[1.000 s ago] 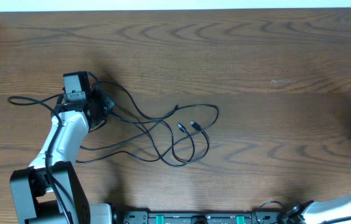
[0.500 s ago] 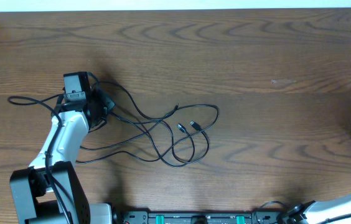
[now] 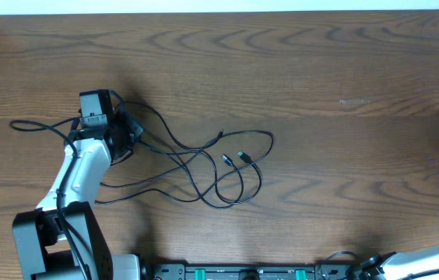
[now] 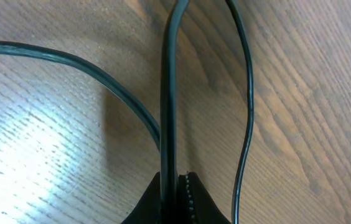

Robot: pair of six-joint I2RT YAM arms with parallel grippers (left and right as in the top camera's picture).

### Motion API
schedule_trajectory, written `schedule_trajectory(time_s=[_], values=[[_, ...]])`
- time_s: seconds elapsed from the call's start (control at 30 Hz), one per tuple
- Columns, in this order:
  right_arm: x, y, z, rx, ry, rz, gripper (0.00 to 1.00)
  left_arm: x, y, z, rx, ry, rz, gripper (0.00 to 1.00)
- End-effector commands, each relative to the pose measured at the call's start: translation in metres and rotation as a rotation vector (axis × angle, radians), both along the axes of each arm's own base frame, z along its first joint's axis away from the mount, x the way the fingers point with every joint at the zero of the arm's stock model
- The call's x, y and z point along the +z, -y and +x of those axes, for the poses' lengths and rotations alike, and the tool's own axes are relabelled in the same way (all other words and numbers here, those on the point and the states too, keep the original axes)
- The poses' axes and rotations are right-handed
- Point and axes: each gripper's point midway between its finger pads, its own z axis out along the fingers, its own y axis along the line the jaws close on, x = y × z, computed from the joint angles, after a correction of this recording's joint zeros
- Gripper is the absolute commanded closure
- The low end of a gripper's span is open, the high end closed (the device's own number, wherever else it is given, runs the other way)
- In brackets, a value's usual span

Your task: Untangle cables

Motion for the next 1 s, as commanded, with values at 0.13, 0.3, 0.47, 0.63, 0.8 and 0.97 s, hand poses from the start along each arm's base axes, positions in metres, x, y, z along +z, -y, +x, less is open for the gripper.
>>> schedule_trajectory(time_s=[0.13,0.3,0.47,0.63,0.8,0.97], values=[[0.037,-0.002,0.005,0.025,0.014,0.01,0.07,0.004,-0.001,0.009,-0.018,0.042,0.012,0.93],[0.022,-0.027,-0.008,0.017,-0.046,0.137,0.01,0.005,-0.002,0.012,-0.034,0.056,0.027,0.92],[0.031,-0.05,-0.008,0.023,-0.002,0.222,0.01,0.004,-0.002,0.01,-0.054,0.049,0.036,0.92],[0.067,-0.079,-0.006,0.043,0.045,0.245,0.01,0.003,-0.001,0.007,-0.063,0.035,0.038,0.92],[0.109,-0.139,0.046,0.269,0.228,0.325,0.01,0.003,-0.001,0.007,-0.064,0.035,0.037,0.92],[0.12,-0.227,0.102,0.595,0.307,0.472,0.01,0.003,0.0,0.006,-0.066,0.033,0.033,0.93]])
